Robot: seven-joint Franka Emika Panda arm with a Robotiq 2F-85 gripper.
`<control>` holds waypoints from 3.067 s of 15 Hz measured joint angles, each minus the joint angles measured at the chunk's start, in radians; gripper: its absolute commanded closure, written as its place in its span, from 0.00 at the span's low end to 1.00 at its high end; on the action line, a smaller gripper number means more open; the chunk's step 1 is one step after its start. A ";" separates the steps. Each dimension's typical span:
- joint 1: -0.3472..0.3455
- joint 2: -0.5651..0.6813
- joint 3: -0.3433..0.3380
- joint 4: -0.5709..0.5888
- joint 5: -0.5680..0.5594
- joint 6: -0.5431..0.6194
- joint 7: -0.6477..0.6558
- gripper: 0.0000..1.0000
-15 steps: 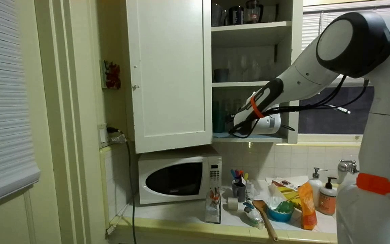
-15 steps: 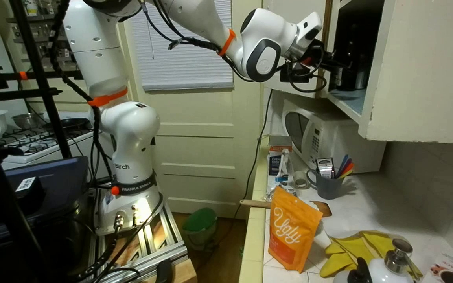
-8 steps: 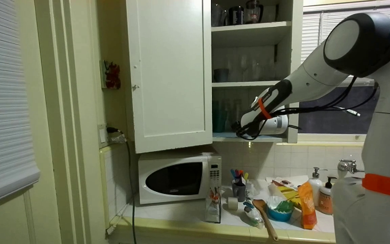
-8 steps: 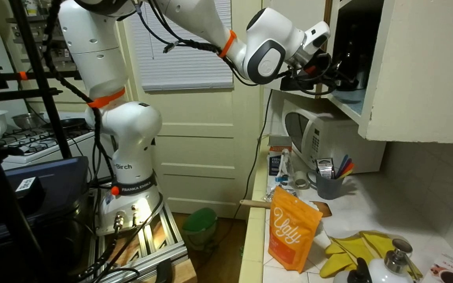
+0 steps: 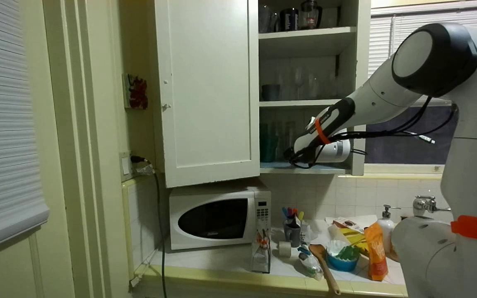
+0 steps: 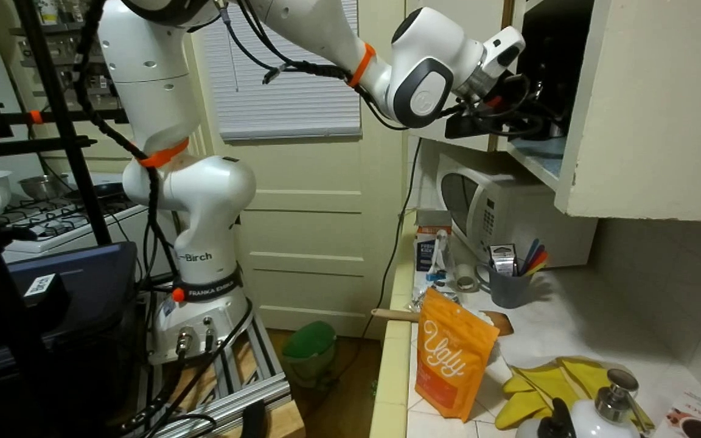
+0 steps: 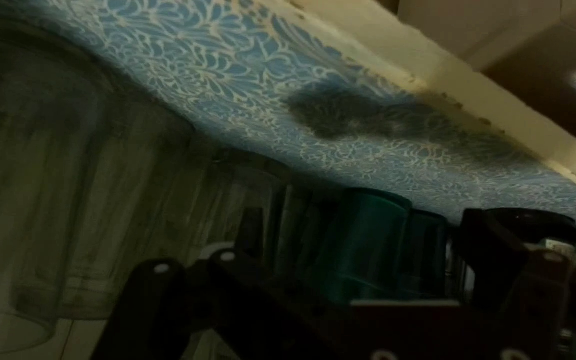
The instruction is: Put the blue cup on the counter
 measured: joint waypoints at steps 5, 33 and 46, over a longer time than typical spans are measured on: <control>-0.002 0.007 0.002 0.001 0.001 0.001 0.005 0.00; 0.912 -0.057 -0.847 0.280 -0.017 -0.234 0.229 0.00; 1.054 -0.078 -0.994 0.342 -0.053 -0.234 0.274 0.00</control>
